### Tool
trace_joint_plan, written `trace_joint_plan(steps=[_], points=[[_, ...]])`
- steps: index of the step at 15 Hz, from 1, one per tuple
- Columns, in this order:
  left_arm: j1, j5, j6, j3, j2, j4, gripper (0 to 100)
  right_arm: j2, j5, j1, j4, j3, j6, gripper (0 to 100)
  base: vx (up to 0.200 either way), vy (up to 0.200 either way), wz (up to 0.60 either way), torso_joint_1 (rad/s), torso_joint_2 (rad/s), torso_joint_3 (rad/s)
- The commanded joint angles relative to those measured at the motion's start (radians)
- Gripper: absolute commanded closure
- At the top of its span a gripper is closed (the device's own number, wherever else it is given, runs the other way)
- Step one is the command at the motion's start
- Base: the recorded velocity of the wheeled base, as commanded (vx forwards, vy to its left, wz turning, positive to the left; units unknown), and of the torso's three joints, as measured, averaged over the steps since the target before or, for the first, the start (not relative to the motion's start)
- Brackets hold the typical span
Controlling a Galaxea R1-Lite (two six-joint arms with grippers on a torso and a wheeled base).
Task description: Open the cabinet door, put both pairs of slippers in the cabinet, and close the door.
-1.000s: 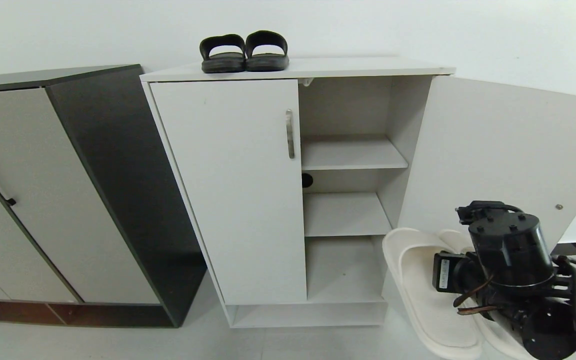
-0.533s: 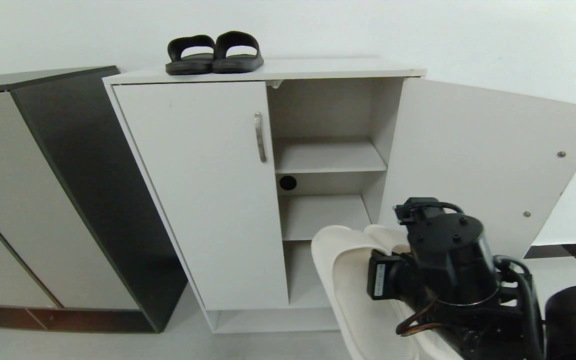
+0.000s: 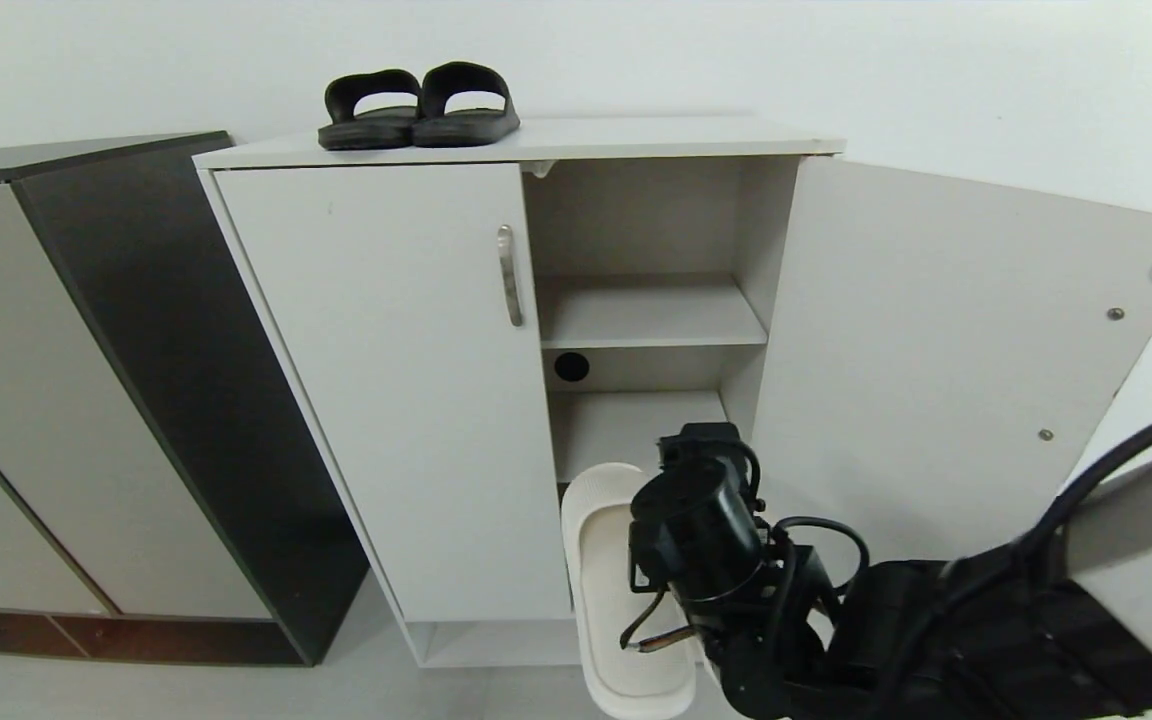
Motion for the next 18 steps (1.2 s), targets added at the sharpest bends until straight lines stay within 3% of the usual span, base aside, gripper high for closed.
trace_joint_plan(steps=[1,5,13,18], points=[[0.001,-0.001,0.000,0.000,0.001,0.000,100,0.143,-0.004,-0.038,-0.005,-0.094,-0.002,100,0.000,0.000,0.00,0.000,0.00,0.000],[0.001,-0.004,0.000,0.000,0.001,0.000,100,0.245,-0.017,-0.069,-0.062,-0.178,-0.061,100,0.000,0.000,0.00,-0.002,0.00,-0.025],[0.001,-0.014,0.003,0.000,0.001,0.000,100,0.317,-0.100,-0.081,-0.536,-0.097,-0.347,100,0.000,0.000,0.00,0.004,0.00,-0.189],[0.001,-0.012,0.003,0.000,0.001,0.000,100,0.321,-0.103,-0.084,-0.565,-0.092,-0.364,100,0.000,0.000,0.00,0.003,0.00,-0.195]])
